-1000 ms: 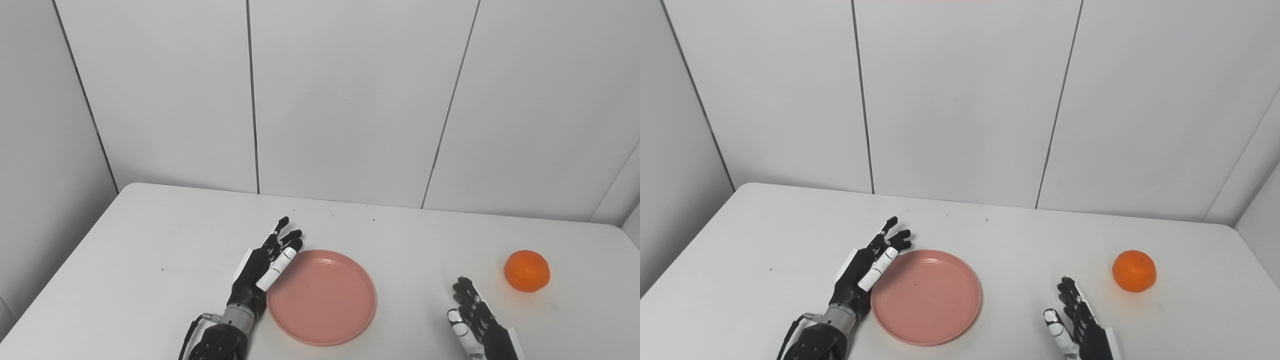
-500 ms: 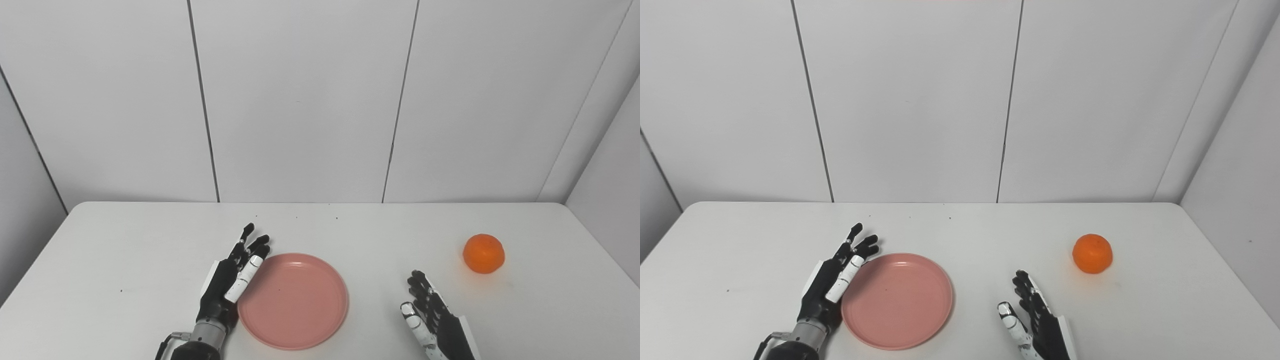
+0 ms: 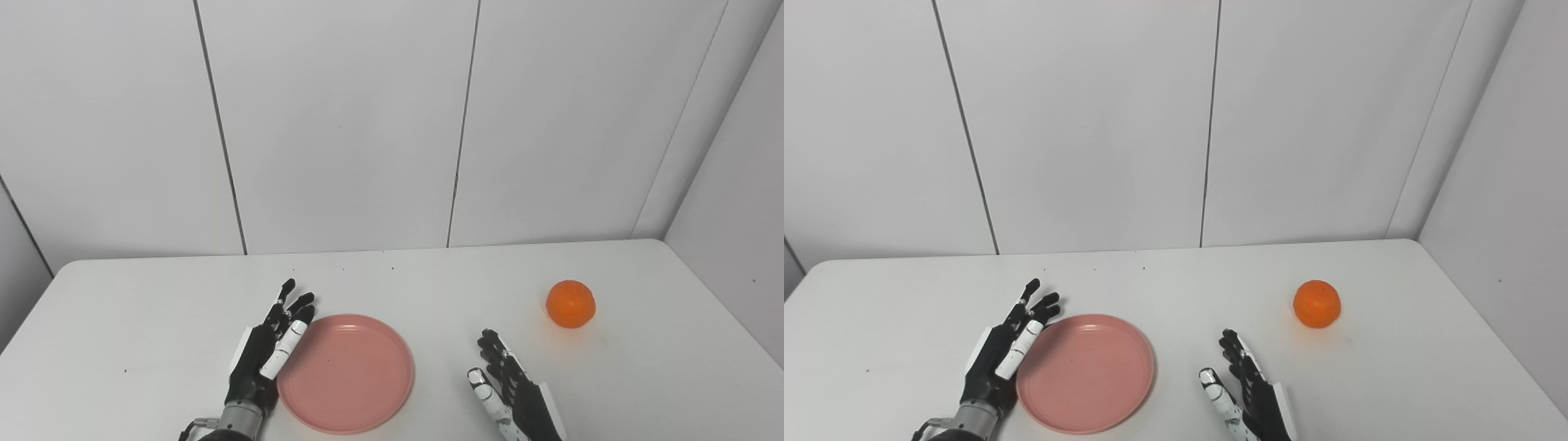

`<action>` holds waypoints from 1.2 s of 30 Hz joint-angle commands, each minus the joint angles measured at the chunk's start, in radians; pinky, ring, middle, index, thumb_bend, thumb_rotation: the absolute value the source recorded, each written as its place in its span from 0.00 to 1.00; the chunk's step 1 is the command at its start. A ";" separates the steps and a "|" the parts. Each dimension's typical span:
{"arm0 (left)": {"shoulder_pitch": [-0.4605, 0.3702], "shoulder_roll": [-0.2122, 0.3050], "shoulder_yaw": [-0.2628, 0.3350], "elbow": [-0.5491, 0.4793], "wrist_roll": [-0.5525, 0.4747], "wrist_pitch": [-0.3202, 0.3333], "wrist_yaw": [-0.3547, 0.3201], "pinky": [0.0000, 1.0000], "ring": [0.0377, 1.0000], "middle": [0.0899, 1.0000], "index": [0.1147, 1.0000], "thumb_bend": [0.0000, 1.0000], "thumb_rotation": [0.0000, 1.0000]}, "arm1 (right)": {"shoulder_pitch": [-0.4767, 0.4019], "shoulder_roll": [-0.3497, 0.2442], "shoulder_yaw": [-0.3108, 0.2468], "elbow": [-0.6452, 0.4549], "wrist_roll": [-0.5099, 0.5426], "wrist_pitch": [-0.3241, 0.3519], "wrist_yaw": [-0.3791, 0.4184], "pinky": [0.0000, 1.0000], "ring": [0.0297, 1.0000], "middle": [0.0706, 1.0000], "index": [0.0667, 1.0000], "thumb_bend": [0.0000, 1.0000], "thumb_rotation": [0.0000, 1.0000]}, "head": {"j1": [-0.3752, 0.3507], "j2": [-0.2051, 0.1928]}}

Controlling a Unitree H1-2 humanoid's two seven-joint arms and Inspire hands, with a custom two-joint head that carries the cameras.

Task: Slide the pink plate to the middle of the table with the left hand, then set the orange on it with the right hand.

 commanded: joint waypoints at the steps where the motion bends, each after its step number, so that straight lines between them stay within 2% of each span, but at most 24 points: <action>1: -0.025 -0.007 -0.003 -0.020 -0.008 -0.043 -0.009 0.83 0.88 0.87 0.97 0.76 0.67 | 0.070 0.014 0.015 0.048 0.013 0.055 0.013 0.93 0.91 0.89 0.90 0.65 0.73 | 0.002 0.001; 6: -0.017 -0.013 -0.007 -0.012 -0.002 -0.052 -0.004 0.81 0.88 0.87 0.96 0.74 0.67 | 0.078 0.007 0.002 0.055 0.024 0.033 0.008 0.92 0.90 0.89 0.90 0.65 0.70 | 0.012 -0.010; 9: -0.015 -0.021 -0.005 0.002 -0.006 -0.058 0.000 0.81 0.88 0.87 0.96 0.74 0.67 | 0.080 0.004 -0.009 0.082 0.029 -0.021 -0.005 0.90 0.89 0.88 0.90 0.64 0.67 | 0.028 -0.031; 14: -0.027 -0.037 0.010 0.047 -0.022 -0.082 0.005 0.82 0.88 0.86 0.95 0.75 0.67 | 0.082 -0.012 -0.011 0.119 0.007 -0.124 -0.021 0.86 0.86 0.87 0.90 0.59 0.66 | 0.028 -0.042; 18: -0.034 -0.043 0.025 0.059 -0.031 -0.089 0.011 0.82 0.88 0.87 0.95 0.73 0.68 | 0.085 -0.010 -0.025 0.107 0.026 -0.155 -0.018 0.83 0.84 0.86 0.88 0.58 0.66 | 0.021 -0.051; 24: -0.045 -0.041 0.054 0.066 -0.068 -0.076 0.006 0.84 0.88 0.87 0.96 0.68 0.67 | 0.072 -0.011 -0.046 0.082 0.065 -0.148 -0.014 0.85 0.86 0.86 0.88 0.59 0.66 | 0.027 -0.065; 29: -0.062 -0.022 0.067 0.104 -0.076 -0.105 0.000 0.83 0.88 0.86 0.96 0.68 0.70 | 0.061 -0.007 -0.054 0.051 0.067 -0.127 -0.021 0.82 0.85 0.86 0.88 0.61 0.65 | 0.018 -0.073; 36: -0.056 -0.008 0.075 0.098 -0.095 -0.088 -0.014 0.81 0.87 0.85 0.97 0.67 0.72 | 0.033 0.015 -0.063 -0.060 0.047 -0.082 -0.035 0.80 0.84 0.86 0.87 0.65 0.64 | -0.039 -0.069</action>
